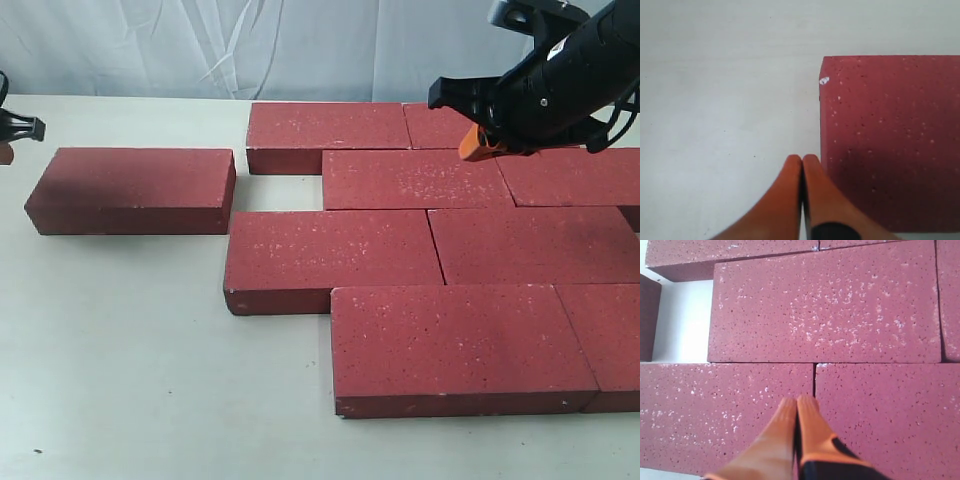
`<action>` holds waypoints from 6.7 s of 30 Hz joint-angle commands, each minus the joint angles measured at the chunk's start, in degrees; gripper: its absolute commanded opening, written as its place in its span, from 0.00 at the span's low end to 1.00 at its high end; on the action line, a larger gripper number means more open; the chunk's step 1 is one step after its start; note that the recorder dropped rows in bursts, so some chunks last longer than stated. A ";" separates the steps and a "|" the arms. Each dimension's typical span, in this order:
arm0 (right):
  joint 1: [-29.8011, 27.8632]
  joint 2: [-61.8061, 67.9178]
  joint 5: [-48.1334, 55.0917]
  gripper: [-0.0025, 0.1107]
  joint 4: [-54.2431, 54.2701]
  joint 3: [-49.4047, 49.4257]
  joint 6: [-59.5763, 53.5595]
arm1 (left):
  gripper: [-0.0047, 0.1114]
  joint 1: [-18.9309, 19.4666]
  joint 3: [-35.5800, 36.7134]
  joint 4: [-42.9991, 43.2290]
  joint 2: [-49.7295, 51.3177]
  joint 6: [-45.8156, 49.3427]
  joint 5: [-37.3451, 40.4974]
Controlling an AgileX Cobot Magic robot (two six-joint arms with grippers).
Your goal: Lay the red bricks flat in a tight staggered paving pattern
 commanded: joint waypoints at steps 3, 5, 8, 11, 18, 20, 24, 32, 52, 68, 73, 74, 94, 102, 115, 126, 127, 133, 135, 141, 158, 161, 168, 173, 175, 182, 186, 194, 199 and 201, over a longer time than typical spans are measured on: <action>-0.27 -0.54 -0.61 0.02 -0.06 -0.31 -0.33 | 0.04 0.22 -3.11 -0.10 5.66 -0.12 -3.62; -0.27 -0.54 -0.61 0.02 -0.06 -0.31 -0.33 | 0.04 0.22 -3.86 0.02 7.32 0.88 -3.82; -0.27 -0.54 -0.61 0.02 -0.06 -0.31 -0.33 | 0.04 0.22 -4.23 0.18 9.05 1.00 -4.62; -0.27 -0.54 -0.60 0.02 -0.17 -0.31 -0.33 | 0.04 0.00 -4.51 -0.67 10.43 2.70 -4.62; -0.27 0.07 -0.73 0.02 -0.17 -0.31 -0.33 | 0.04 -0.02 -4.51 -10.70 11.21 10.73 -3.43; -0.27 0.82 -0.73 0.02 -0.17 -0.31 -0.33 | 0.04 -0.02 -4.51 -14.49 11.25 14.18 -2.46; -0.27 2.34 -0.61 0.02 -0.03 -0.31 -0.33 | 0.04 -0.13 -4.51 -16.99 11.34 15.92 -1.44; -0.27 3.99 -1.19 0.02 1.06 -0.31 -0.33 | 0.04 -1.48 -4.51 -19.23 11.34 17.72 -0.22; -0.27 4.19 -1.26 0.02 1.36 -0.31 -0.33 | 0.04 -8.67 -4.51 -23.57 11.34 18.65 0.37; -0.27 4.19 -1.26 0.02 1.49 -0.31 -0.33 | 0.04 -10.44 -4.51 -26.42 11.34 18.65 2.13; -0.27 4.19 -1.26 0.02 1.49 -0.31 -0.33 | 0.04 -10.44 -4.51 -26.21 11.34 18.65 3.16; -0.27 4.19 -1.26 0.02 1.49 -0.31 -0.33 | 0.04 -10.44 -4.51 -25.51 11.34 18.65 3.41; -0.27 4.19 -1.27 0.02 1.48 -0.31 -1.87 | 0.04 -3.26 -4.51 -21.40 2.71 12.50 14.74; -0.27 4.19 0.03 0.02 0.11 -0.31 -2.34 | 0.04 -3.51 -1.38 -21.40 -4.65 10.70 19.96; -0.27 3.84 8.64 0.02 -3.09 -0.31 -2.69 | 0.04 -8.10 9.57 -15.56 -19.59 4.53 15.58; -0.27 -1.58 12.95 0.02 -3.09 0.92 -3.05 | 0.04 -17.82 13.15 -0.05 -25.63 -10.30 14.01; -0.27 -2.51 12.33 0.02 -3.09 1.86 -3.27 | 0.04 -18.20 13.54 0.05 -25.92 -10.71 13.60; -0.27 -7.41 9.36 0.02 -4.51 7.80 -3.27 | 0.04 -18.48 15.53 0.06 -27.05 -11.07 13.73; -0.27 -9.08 8.81 0.02 -5.09 9.16 -3.27 | 0.04 -18.48 15.53 0.16 -27.05 -11.08 13.90; -0.27 -13.79 6.51 0.02 -8.11 13.06 -3.27 | 0.04 -18.48 15.53 4.23 -27.05 -10.95 19.53; -0.27 -29.22 5.39 0.02 -10.71 16.90 -3.27 | 0.04 -18.48 15.53 3.64 -27.05 -10.95 18.24; -0.27 -33.01 3.84 0.02 -10.71 16.90 -3.27 | 0.04 -18.48 15.53 3.22 -27.05 -10.95 17.57; -0.27 -44.26 -5.91 0.02 -10.71 22.39 -3.27 | 0.04 -18.48 24.83 1.83 -32.91 -9.64 3.00; -0.27 -53.19 -13.73 0.02 -10.94 28.47 -3.27 | 0.04 -18.48 25.99 0.83 -37.62 -9.64 -0.19; -0.27 -55.92 -17.16 0.02 -11.47 31.24 -3.27 | 0.04 -18.48 26.45 0.40 -38.41 -9.64 -0.76; -0.27 -56.96 -17.32 0.02 -11.58 32.74 -3.27 | 0.04 -18.48 26.37 0.13 -38.41 -9.64 -0.87; -0.27 -56.96 -17.32 0.02 -11.58 32.74 -3.27 | 0.04 -18.48 26.37 0.00 -38.41 -9.64 -0.64; -0.27 -56.96 -17.32 0.02 -11.58 32.74 -3.27 | 0.04 -18.48 26.37 0.00 -38.41 -9.64 -0.64; -0.27 -56.96 -17.35 0.02 -11.21 32.74 -3.27 | 0.04 -18.48 26.37 0.36 -38.41 -9.64 -0.55; -0.56 -57.56 -17.35 0.02 -10.91 32.74 -3.27 | 0.04 -18.48 26.37 0.36 -38.41 -9.64 -0.55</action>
